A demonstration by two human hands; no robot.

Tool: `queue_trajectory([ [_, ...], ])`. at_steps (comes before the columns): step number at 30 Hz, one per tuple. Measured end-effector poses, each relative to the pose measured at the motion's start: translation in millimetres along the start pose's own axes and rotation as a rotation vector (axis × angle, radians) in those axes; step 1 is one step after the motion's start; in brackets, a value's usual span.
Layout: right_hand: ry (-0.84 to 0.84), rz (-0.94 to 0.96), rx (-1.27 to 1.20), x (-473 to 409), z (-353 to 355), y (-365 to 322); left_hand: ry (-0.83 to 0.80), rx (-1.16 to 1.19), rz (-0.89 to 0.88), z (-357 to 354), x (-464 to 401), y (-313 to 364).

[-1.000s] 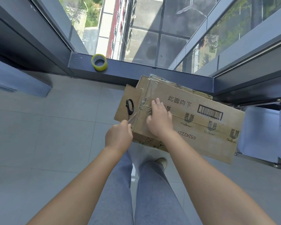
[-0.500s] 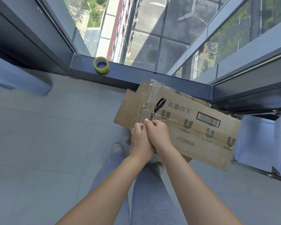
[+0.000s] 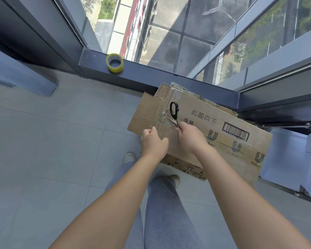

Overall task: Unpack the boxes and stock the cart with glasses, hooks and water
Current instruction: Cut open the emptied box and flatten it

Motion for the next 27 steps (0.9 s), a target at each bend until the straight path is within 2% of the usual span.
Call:
queue_trajectory([
  [6, 0.047, 0.014, 0.081, -11.6, 11.5, 18.3, 0.101, 0.030, 0.048, -18.7, 2.9, 13.1],
  [12, 0.089, 0.253, 0.319, -12.7, 16.7, 3.5, 0.184, 0.036, 0.081, -30.2, 4.2, 16.4],
  [16, 0.086, 0.338, 0.473, -16.2, 21.3, -7.8, 0.257, -0.012, 0.105, -36.6, 7.4, 23.0],
  [20, 0.088, 0.388, 0.561, -17.4, 24.7, -15.3, 0.219, -0.177, 0.120, -48.9, 4.2, 22.5],
  [27, 0.117, 0.486, 0.674, -10.7, 27.8, -23.9, 0.097, -0.308, 0.197, -60.4, 1.1, 17.1],
])
Point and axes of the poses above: each hand's wrist, its own x-axis away from the middle knuckle, its own z-axis out of the back of the hand, y = z × x, the point moved 6 cm from there along -x, towards the middle knuckle, and after that the axes turned 11 degrees about -z, right-handed, at the moved point
